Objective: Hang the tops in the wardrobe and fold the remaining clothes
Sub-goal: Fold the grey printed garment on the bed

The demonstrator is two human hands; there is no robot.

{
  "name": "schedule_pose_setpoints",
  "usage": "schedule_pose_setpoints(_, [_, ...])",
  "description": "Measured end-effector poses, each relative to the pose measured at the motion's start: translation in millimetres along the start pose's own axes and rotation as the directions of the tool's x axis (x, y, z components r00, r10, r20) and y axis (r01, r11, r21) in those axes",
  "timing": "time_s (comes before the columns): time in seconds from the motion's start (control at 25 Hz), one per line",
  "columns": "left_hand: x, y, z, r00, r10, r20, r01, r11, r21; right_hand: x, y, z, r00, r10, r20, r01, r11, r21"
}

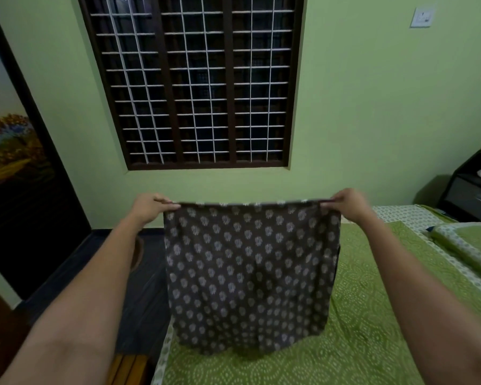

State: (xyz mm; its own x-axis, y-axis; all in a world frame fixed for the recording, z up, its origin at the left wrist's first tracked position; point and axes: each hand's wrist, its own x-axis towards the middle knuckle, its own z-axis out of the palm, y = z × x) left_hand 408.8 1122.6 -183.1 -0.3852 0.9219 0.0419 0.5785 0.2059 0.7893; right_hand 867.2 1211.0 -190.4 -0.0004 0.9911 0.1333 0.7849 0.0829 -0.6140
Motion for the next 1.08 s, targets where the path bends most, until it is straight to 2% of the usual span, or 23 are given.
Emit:
schedule_pose_setpoints(0.04, [5,10,-7,0.998,0.02,-0.057,-0.027,0.991,-0.13,7,-1,-11,0.996,0.007,-0.09,0.0,0.996,0.084])
schedule_pose_setpoints(0.08, [8,19,-9,0.996,0.03,-0.09,-0.047,0.979,-0.199,13,0,-17,0.992,0.028,-0.12,-0.012,0.992,0.129])
schedule_pose_setpoints(0.2, [12,27,9,0.994,0.001,-0.11,-0.029,0.969,-0.247,20,9,-8,0.987,0.101,-0.122,-0.075,0.976,0.203])
schedule_pose_setpoints(0.28, [18,28,20,0.989,-0.069,-0.13,0.013,0.919,-0.393,23,6,-4,0.979,0.152,-0.137,-0.074,0.889,0.453])
schedule_pose_setpoints(0.36, [17,38,17,0.975,-0.113,-0.193,-0.017,0.824,-0.567,15,-16,-20,0.972,0.171,-0.161,-0.017,0.734,0.679])
schedule_pose_setpoints(0.44, [9,53,-2,0.954,-0.114,-0.278,-0.118,0.709,-0.695,-4,-39,-47,0.978,0.116,-0.173,0.079,0.561,0.824])
schedule_pose_setpoints(0.48, [-3,65,-15,0.947,-0.076,-0.312,-0.205,0.604,-0.77,-15,-44,-62,0.979,0.035,-0.202,0.165,0.455,0.875])
schedule_pose_setpoints(0.52, [-16,78,-30,0.939,-0.01,-0.343,-0.3,0.462,-0.835,-27,-49,-80,0.961,-0.093,-0.262,0.278,0.305,0.911])
schedule_pose_setpoints(0.56, [-32,91,-45,0.918,0.079,-0.389,-0.393,0.303,-0.868,-36,-52,-97,0.923,-0.211,-0.321,0.353,0.135,0.926])
schedule_pose_setpoints(0.6, [-50,107,-55,0.886,0.167,-0.431,-0.459,0.196,-0.867,-41,-56,-109,0.887,-0.301,-0.351,0.373,0.018,0.927])
schedule_pose_setpoints(0.64, [-68,126,-59,0.857,0.265,-0.442,-0.495,0.185,-0.849,-42,-69,-115,0.858,-0.379,-0.347,0.365,-0.027,0.931])
schedule_pose_setpoints(0.72, [-101,172,-40,0.813,0.482,-0.326,-0.515,0.336,-0.788,-36,-113,-106,0.842,-0.462,-0.278,0.334,0.043,0.942])
schedule_pose_setpoints(0.8, [-113,216,-3,0.776,0.605,-0.179,-0.516,0.445,-0.732,-32,-160,-78,0.845,-0.492,-0.209,0.33,0.173,0.928])
schedule_pose_setpoints(0.84, [-114,232,11,0.757,0.641,-0.123,-0.497,0.443,-0.747,-32,-180,-65,0.832,-0.525,-0.179,0.321,0.192,0.927])
schedule_pose_setpoints(0.96, [-90,242,42,0.722,0.688,-0.074,-0.364,0.286,-0.886,-42,-201,-46,0.803,-0.571,-0.171,0.282,0.112,0.953])
schedule_pose_setpoints(1.08, [-80,236,52,0.709,0.704,-0.041,-0.333,0.283,-0.899,-46,-196,-47,0.828,-0.533,-0.175,0.253,0.076,0.965])
